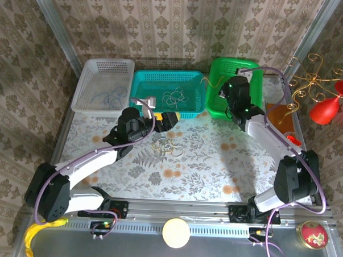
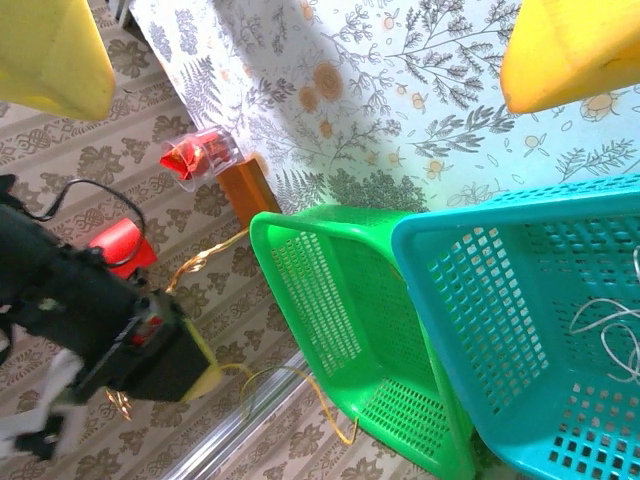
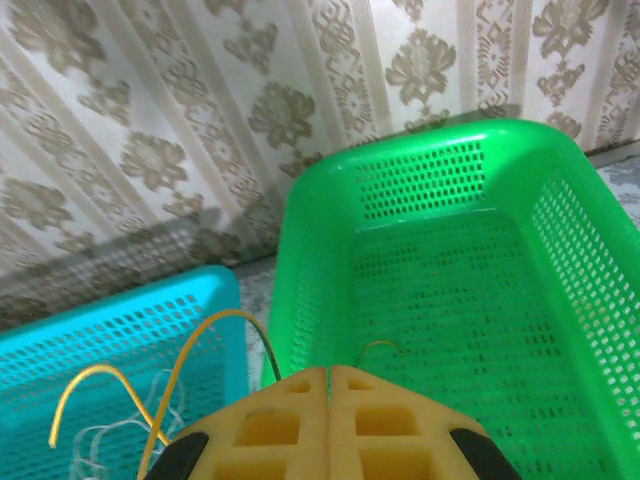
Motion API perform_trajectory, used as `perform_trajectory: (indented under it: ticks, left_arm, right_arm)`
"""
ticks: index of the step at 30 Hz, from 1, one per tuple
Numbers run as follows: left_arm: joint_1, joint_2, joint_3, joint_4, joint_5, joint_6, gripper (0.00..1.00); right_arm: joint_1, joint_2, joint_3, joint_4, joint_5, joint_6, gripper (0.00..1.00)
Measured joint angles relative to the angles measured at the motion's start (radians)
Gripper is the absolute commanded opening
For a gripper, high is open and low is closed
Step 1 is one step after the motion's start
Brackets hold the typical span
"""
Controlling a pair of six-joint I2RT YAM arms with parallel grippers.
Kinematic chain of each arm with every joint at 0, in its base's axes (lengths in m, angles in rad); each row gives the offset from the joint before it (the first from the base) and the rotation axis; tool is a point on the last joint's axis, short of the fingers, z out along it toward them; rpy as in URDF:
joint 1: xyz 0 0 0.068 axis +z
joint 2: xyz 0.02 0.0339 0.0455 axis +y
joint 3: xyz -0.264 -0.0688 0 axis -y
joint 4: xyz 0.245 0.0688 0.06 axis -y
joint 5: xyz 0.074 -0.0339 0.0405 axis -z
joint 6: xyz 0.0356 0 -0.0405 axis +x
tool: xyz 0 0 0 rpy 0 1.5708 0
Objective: Untangle the cables
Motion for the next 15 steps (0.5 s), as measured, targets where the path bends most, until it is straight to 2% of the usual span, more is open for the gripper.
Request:
perform_trajectory:
  ticks: [4,5,7,8,9,15]
  left_arm:
    - [0.001,-0.027,-0.009,-0.037,-0.013,0.019,1.0]
    - [0.002,-0.035,-0.013,-0.047,-0.018,0.025,1.0]
    - [0.005,-0.048,-0.021,-0.06,-0.026,0.035,1.0]
    - [0.006,-0.055,-0.024,-0.069,-0.029,0.038,1.0]
    - [0.007,-0.06,-0.026,-0.078,-0.032,0.04,1.0]
    - [0.024,-0.076,-0.047,-0.105,-0.05,0.05,1.0]
  right_arm:
    - [-0.003,0.063,0.011,-0.022,0.024,-0.032,0.0]
    - [-0.004,0.074,0.013,-0.03,0.027,-0.041,0.08]
    - [-0.008,0.084,0.014,-0.045,0.027,-0.053,0.33]
    - [-0.01,0.085,0.014,-0.052,0.026,-0.06,0.43]
    - [-0.011,0.085,0.015,-0.058,0.022,-0.067,0.47]
    - [-0.013,0.077,0.039,-0.087,-0.036,-0.076,0.51]
